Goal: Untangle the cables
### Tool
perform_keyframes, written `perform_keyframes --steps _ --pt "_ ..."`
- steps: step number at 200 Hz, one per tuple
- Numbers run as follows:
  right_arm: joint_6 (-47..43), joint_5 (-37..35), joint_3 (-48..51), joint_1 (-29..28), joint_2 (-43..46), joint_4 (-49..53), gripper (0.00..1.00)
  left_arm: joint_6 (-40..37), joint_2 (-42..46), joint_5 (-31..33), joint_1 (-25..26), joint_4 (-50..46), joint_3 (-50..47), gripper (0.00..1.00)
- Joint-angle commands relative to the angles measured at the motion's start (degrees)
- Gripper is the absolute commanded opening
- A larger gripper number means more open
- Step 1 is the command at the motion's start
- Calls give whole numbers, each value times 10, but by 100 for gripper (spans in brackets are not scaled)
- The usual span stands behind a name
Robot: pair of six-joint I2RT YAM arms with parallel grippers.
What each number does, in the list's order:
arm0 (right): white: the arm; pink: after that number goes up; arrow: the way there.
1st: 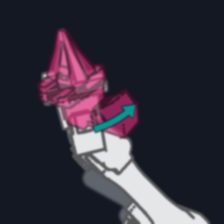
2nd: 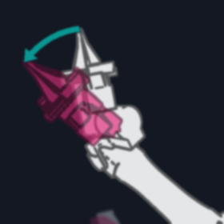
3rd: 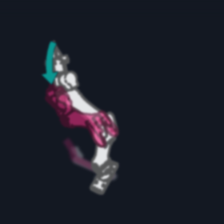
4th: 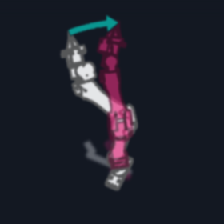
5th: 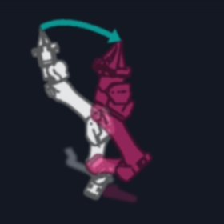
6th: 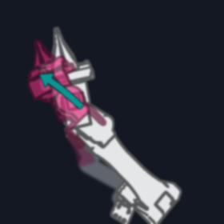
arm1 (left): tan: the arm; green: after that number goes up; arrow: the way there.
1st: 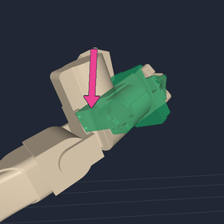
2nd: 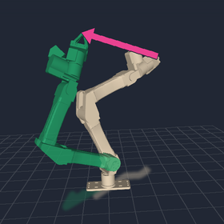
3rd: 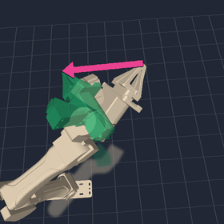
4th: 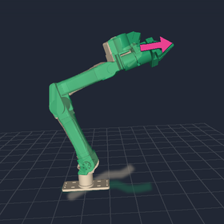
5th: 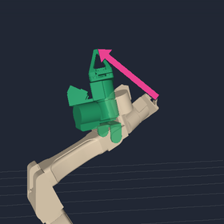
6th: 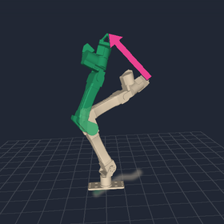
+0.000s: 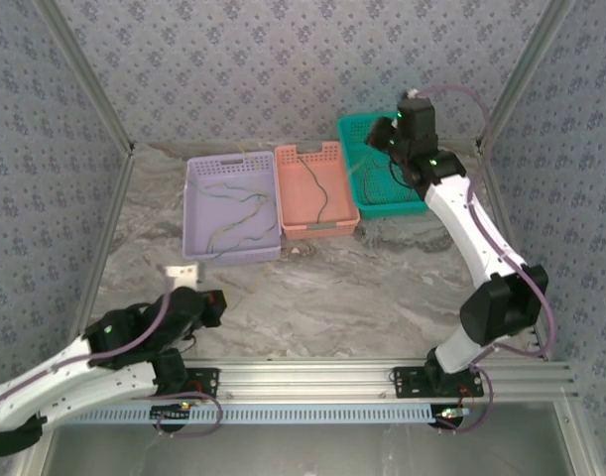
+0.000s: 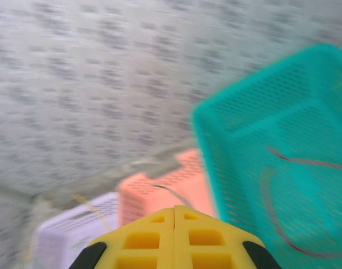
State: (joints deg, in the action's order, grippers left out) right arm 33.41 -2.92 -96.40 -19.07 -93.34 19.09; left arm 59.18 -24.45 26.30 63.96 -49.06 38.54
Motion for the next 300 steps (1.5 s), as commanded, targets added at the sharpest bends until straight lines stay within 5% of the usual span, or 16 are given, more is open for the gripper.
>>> perform_keyframes --steps 1,26,50,100,115,146,204,212,228,245,300 --pt "-46 88 -98 -50 -77 29 0 38 48 86 -3 54 -12 0" --pt "-54 108 -235 -97 -175 49 0 -23 15 105 -13 88 25 0" --pt "-59 118 -358 -129 -278 67 0 -63 -77 68 -74 76 99 0" --pt "-42 133 -493 -174 -424 42 0 -100 -238 -254 -358 184 133 0" --pt "-34 135 -514 -181 -456 31 0 -103 -277 -308 -416 208 132 0" --pt "-15 137 -548 -187 -523 14 0 -108 -344 -376 -486 264 116 0" --pt "-13 110 -568 -203 -597 -2 0 -140 -480 -385 -552 280 141 0" --pt "-13 110 -572 -201 -601 3 7 -141 -496 -390 -556 281 144 10" --pt "-30 105 -576 -202 -599 24 41 -139 -511 -375 -558 267 154 67" --pt "-64 67 -576 -209 -579 59 60 -142 -501 -349 -558 256 160 98" --pt "-106 -27 -426 -217 -415 36 71 -182 -441 -288 -558 161 242 99"
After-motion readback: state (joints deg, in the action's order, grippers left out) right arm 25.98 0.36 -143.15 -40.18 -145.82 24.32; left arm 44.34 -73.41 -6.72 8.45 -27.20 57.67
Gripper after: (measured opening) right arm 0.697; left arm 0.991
